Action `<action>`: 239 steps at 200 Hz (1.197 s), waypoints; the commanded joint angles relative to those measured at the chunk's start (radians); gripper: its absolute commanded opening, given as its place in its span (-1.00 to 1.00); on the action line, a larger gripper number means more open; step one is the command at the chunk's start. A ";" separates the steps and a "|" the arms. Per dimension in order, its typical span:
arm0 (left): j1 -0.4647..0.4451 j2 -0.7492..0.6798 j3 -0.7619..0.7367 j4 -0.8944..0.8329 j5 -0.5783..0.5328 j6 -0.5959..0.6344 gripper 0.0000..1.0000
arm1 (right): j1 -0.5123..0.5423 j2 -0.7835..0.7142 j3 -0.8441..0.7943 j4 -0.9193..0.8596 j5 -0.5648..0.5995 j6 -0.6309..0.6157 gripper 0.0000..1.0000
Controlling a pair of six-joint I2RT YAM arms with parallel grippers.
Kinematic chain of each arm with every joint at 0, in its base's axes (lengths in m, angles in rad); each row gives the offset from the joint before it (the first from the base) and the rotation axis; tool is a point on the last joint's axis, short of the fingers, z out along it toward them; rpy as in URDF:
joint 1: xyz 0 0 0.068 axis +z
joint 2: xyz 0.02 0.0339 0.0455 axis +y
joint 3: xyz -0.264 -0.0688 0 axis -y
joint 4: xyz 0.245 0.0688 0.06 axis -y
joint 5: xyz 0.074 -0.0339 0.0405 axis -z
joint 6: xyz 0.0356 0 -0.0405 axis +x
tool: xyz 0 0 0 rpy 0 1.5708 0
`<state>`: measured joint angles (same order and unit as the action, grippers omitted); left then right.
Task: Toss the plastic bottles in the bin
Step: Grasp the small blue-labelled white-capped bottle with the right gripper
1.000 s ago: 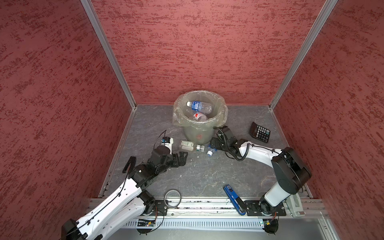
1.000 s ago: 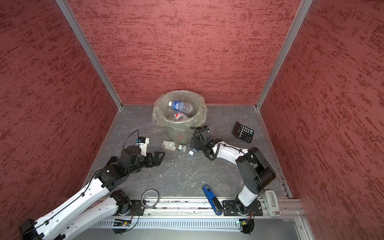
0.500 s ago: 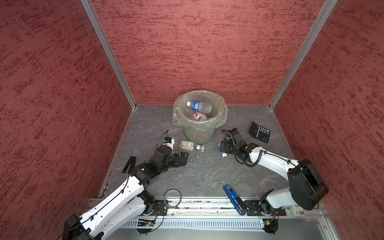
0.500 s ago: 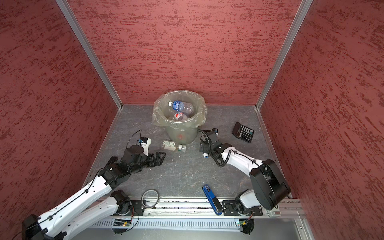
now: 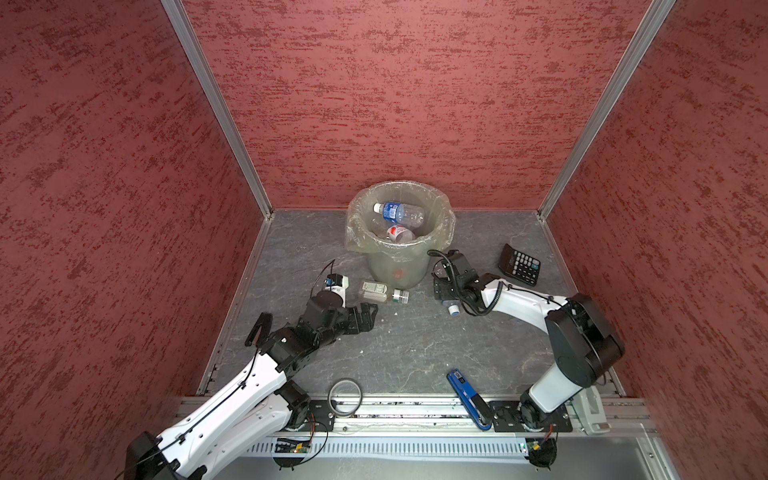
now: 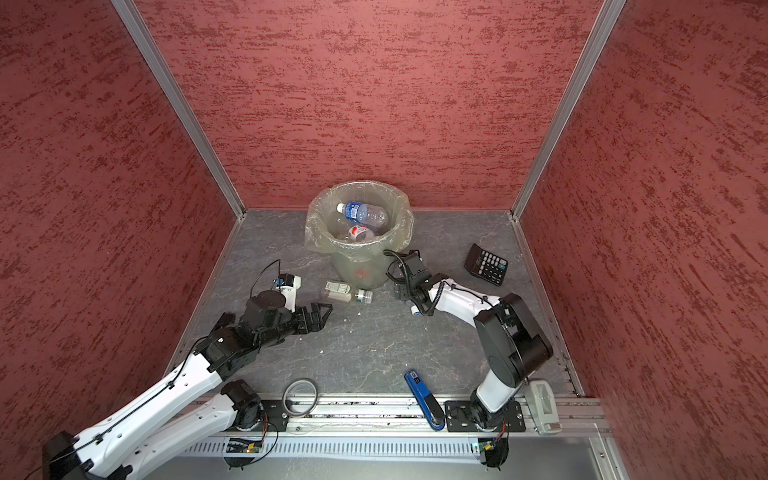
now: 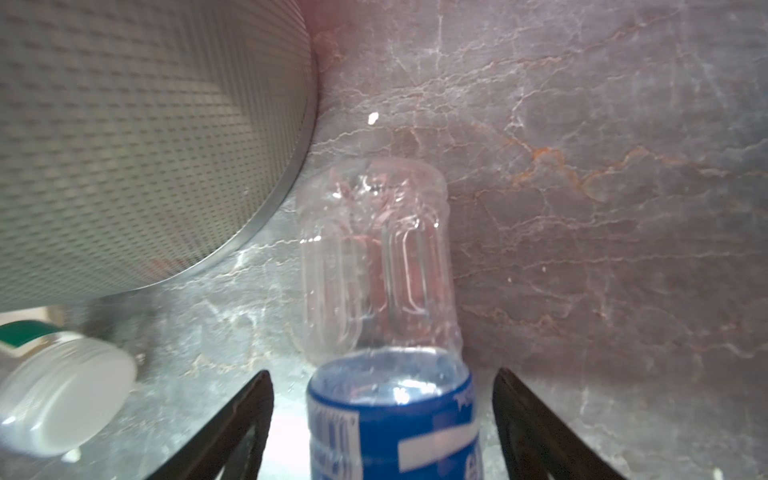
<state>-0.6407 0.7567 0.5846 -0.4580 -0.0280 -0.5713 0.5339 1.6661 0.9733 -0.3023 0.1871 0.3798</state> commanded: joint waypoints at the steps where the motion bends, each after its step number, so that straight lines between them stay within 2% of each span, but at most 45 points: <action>1: -0.004 -0.013 -0.009 -0.027 -0.010 -0.002 0.99 | -0.011 0.015 0.038 -0.014 0.045 -0.047 0.62; 59: -0.002 -0.025 -0.016 -0.025 -0.014 -0.011 0.99 | -0.011 0.036 0.071 -0.038 0.056 -0.084 0.54; 97: -0.001 -0.029 -0.017 -0.028 -0.017 -0.015 0.99 | -0.012 0.058 0.074 -0.040 0.048 -0.094 0.33; 115: -0.002 -0.040 -0.018 -0.034 -0.025 -0.017 0.99 | -0.012 0.051 0.066 -0.047 0.042 -0.082 0.17; 142: 0.000 -0.043 -0.014 -0.039 -0.025 -0.017 0.99 | -0.011 0.003 0.022 -0.064 0.075 -0.045 0.11; 215: 0.000 0.006 -0.021 0.015 -0.002 -0.018 1.00 | -0.011 -0.171 -0.094 -0.149 0.094 0.013 0.10; 239: -0.001 0.026 -0.018 0.034 0.007 -0.018 0.99 | -0.011 -0.171 -0.085 -0.159 0.096 0.008 0.33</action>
<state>-0.6407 0.7677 0.5716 -0.4667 -0.0307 -0.5880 0.5301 1.5070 0.8814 -0.4278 0.2558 0.3706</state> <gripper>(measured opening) 0.996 0.620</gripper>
